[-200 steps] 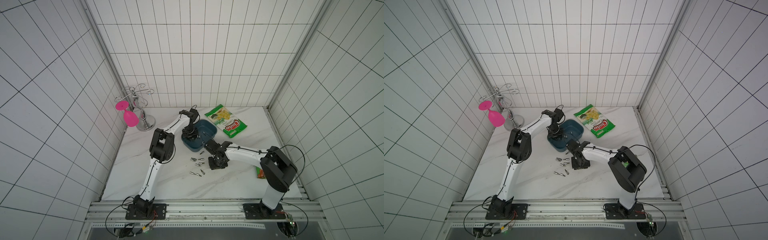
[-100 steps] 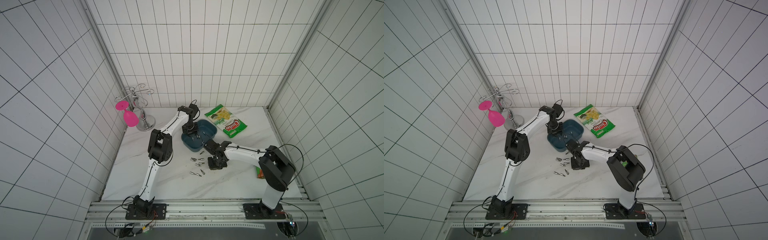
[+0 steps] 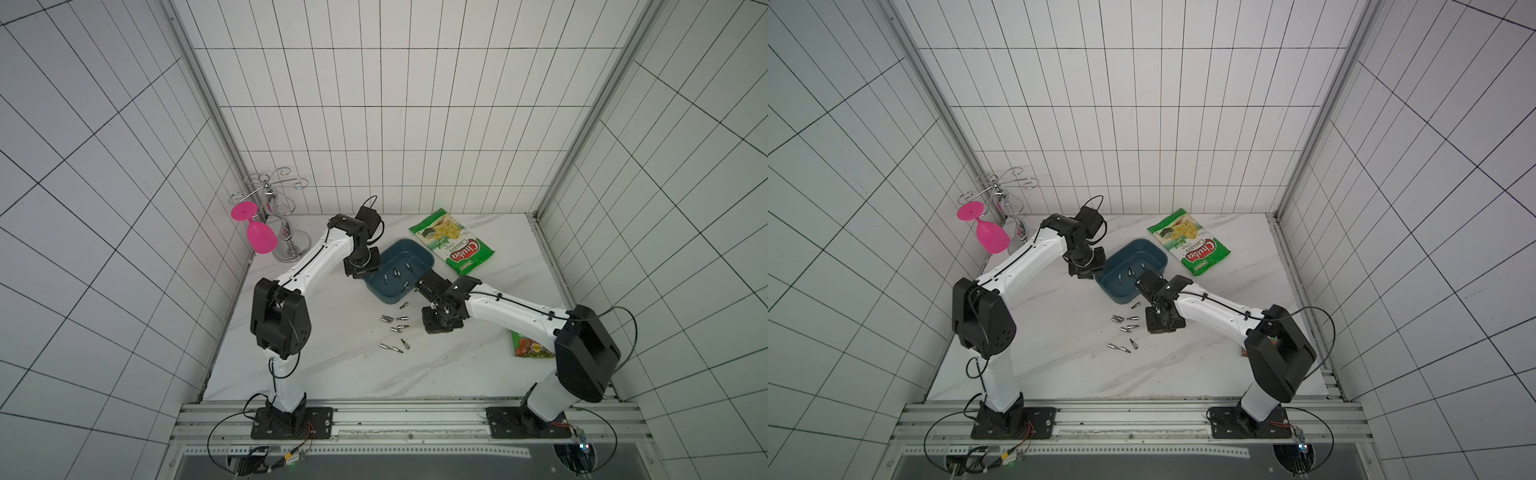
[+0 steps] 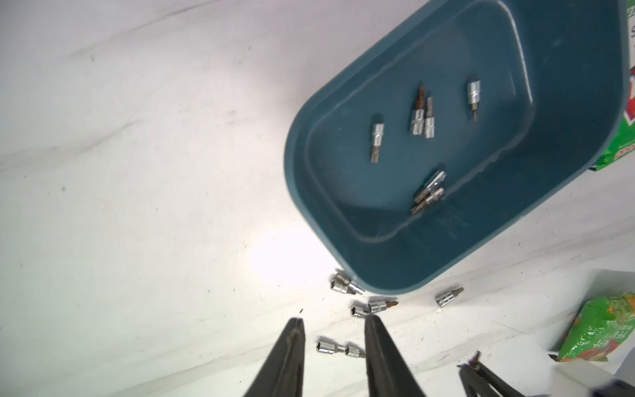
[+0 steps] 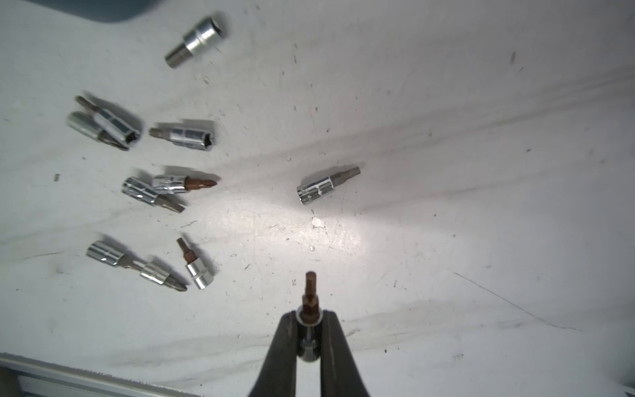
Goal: Put the bit on the desktop into the storage box
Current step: Pick up the screwdriver bit from the center of the board, then place the screwdriver bit in the storage box.
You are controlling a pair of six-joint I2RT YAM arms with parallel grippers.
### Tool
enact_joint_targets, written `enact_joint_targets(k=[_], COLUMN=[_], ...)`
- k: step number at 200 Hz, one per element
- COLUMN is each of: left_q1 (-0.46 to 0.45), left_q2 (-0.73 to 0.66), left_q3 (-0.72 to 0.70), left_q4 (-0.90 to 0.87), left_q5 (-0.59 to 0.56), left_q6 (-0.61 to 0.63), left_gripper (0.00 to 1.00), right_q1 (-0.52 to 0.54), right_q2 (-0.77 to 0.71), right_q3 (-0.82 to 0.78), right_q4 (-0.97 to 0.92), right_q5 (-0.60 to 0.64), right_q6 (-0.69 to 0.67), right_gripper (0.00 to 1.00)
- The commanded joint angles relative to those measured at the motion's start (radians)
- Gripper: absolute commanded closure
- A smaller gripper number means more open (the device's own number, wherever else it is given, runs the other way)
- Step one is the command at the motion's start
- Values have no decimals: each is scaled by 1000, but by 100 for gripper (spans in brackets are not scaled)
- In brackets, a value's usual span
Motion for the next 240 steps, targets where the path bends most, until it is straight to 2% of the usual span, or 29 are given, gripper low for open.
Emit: enact_joint_targets(k=[1,40,87,137,182,240], left_q1=[6,-10,-106,-174,-233,-270], left_q2=[-88,-227,-250,-288,-265,-236], left_q3=[-124,-332,-382,-483,-498,-572], left_q4=[60,143,131,169,173,238], left_q5=[-22,-16,-50,-63,-104,-61], left_q6=[-35,-124,-233,-379,-427,-478], left_gripper=[66,66,66,66,65,65], right_q1=[-59,-159,-217,-235,-266,-275], right_q2=[-29,105,391,662,841,926], right_q3=[81,332,711,1020,1192,1216], right_q4=[-69,-125,-187,-227,-273,-271], right_q5=[47,25,-21,-86,-146,-233], right_q6=[-63,-213,-387,-481,-517,-536], right_gripper=[100,100,100,100,100,100])
